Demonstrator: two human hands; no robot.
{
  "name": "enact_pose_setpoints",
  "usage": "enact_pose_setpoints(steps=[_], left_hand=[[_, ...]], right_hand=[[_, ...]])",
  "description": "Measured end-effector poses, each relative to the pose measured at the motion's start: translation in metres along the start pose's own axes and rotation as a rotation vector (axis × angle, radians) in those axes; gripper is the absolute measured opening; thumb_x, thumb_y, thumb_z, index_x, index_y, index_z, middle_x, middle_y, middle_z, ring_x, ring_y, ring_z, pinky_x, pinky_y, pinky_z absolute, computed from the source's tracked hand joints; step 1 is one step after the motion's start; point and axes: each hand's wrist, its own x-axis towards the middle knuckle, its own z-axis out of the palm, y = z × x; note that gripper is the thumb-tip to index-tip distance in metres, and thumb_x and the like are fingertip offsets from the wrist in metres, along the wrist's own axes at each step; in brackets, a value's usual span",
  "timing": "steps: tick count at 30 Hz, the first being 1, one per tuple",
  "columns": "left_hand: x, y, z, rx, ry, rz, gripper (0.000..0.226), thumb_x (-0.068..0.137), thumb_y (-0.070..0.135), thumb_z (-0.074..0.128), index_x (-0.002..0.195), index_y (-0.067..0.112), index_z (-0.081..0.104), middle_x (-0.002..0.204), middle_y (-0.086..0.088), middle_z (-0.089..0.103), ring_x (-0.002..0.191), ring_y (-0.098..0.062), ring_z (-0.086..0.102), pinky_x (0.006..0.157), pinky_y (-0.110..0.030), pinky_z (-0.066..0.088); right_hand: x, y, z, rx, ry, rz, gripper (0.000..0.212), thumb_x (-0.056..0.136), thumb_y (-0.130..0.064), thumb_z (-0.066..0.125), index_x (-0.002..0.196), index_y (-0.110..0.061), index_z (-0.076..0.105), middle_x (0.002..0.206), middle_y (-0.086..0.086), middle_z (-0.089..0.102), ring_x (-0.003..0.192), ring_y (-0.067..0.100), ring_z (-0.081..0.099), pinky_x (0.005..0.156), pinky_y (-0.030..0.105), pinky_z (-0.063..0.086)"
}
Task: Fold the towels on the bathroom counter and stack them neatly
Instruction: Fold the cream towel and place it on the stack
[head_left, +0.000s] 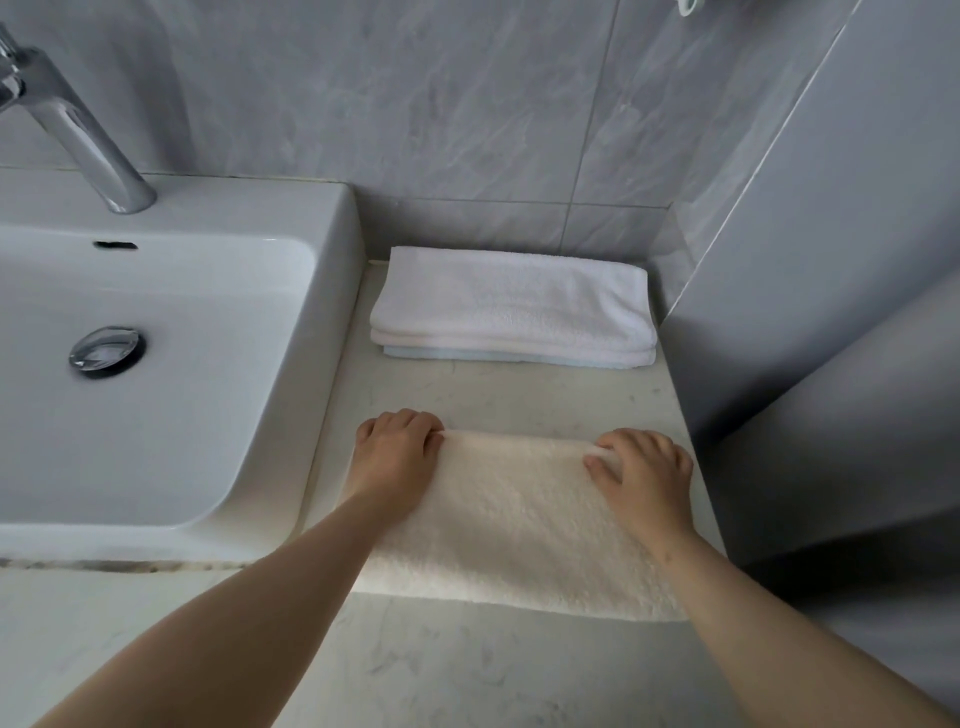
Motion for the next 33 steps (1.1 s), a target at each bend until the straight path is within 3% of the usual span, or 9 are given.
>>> enact_pose_setpoints(steps=[7,11,14,17,20,22,26,30,33], left_hand=[[0.0,0.001,0.002,0.023,0.005,-0.014,0.029,0.1,0.029,0.035,0.12,0.028,0.056,0.122,0.009,0.055,0.117,-0.014,0.043,0.105,-0.029,0.02],[0.001,0.001,0.0,0.061,-0.007,0.002,0.033,0.101,0.029,0.032,0.128,0.029,0.05,0.132,0.008,0.049,0.126,-0.015,0.037,0.108,-0.03,0.017],[-0.004,0.01,0.004,0.148,0.034,0.064,0.045,0.099,0.018,0.029,0.143,0.024,0.035,0.15,0.003,0.033,0.143,-0.02,0.018,0.118,-0.037,0.007],[-0.023,0.03,0.013,0.167,0.073,0.226,0.053,0.087,0.024,0.027,0.134,0.017,0.052,0.14,-0.005,0.05,0.136,-0.028,0.037,0.116,-0.04,0.015],[-0.046,0.031,0.025,0.172,-0.143,0.187,0.081,0.075,0.051,-0.008,0.15,0.029,0.015,0.159,0.003,0.008,0.145,-0.018,-0.007,0.113,-0.037,-0.016],[-0.052,0.016,0.025,0.214,-0.181,0.102,0.084,0.069,0.059,-0.017,0.149,0.037,-0.003,0.158,0.007,-0.009,0.139,-0.014,-0.024,0.108,-0.038,-0.023],[-0.055,-0.011,0.017,0.271,-0.156,-0.035,0.086,0.064,0.066,-0.02,0.146,0.041,-0.012,0.157,0.009,-0.015,0.143,-0.016,-0.022,0.11,-0.041,-0.023],[-0.064,-0.021,0.013,0.219,-0.154,-0.137,0.089,0.062,0.065,-0.019,0.147,0.043,-0.005,0.158,0.009,-0.014,0.145,-0.016,-0.017,0.116,-0.043,-0.008],[-0.074,-0.021,0.009,0.159,-0.083,-0.285,0.078,0.077,0.069,0.0,0.149,0.039,0.007,0.159,0.005,0.002,0.144,-0.023,0.01,0.115,-0.04,0.01]], right_hand=[[0.005,-0.006,-0.002,-0.038,0.191,-0.02,0.011,0.075,-0.014,0.077,0.072,-0.016,0.067,0.093,0.005,0.063,0.087,0.03,0.055,0.082,0.038,0.035],[0.001,-0.008,-0.003,-0.082,0.096,0.105,0.012,0.083,-0.015,0.068,0.094,-0.017,0.07,0.115,0.011,0.061,0.106,0.034,0.052,0.091,0.046,0.036],[-0.006,-0.02,-0.003,-0.112,0.145,-0.016,0.026,0.089,-0.021,0.054,0.112,-0.016,0.065,0.127,0.011,0.058,0.118,0.029,0.046,0.096,0.046,0.033],[-0.022,-0.051,0.002,-0.061,0.053,-0.173,0.041,0.087,-0.035,0.039,0.116,-0.02,0.064,0.129,0.007,0.06,0.123,0.028,0.046,0.098,0.04,0.025],[-0.039,-0.06,0.016,-0.106,-0.219,-0.175,0.047,0.084,-0.047,0.038,0.121,-0.029,0.061,0.131,0.002,0.059,0.12,0.028,0.056,0.099,0.04,0.024],[-0.044,-0.047,0.015,-0.145,-0.315,-0.108,0.057,0.085,-0.056,0.027,0.133,-0.036,0.05,0.143,0.0,0.047,0.132,0.026,0.045,0.105,0.039,0.016],[-0.053,-0.009,0.004,-0.221,-0.275,0.016,0.08,0.071,-0.064,-0.017,0.147,-0.045,-0.001,0.158,-0.01,-0.008,0.146,0.016,-0.01,0.115,0.037,-0.008],[-0.065,0.005,-0.008,-0.245,-0.263,0.193,0.073,0.081,-0.067,-0.008,0.149,-0.041,0.0,0.159,-0.007,-0.006,0.147,0.019,-0.006,0.117,0.039,0.0],[-0.07,0.004,-0.012,-0.212,-0.24,0.284,0.057,0.096,-0.056,0.015,0.149,-0.038,0.006,0.16,-0.004,-0.002,0.145,0.021,0.007,0.115,0.038,0.011]])
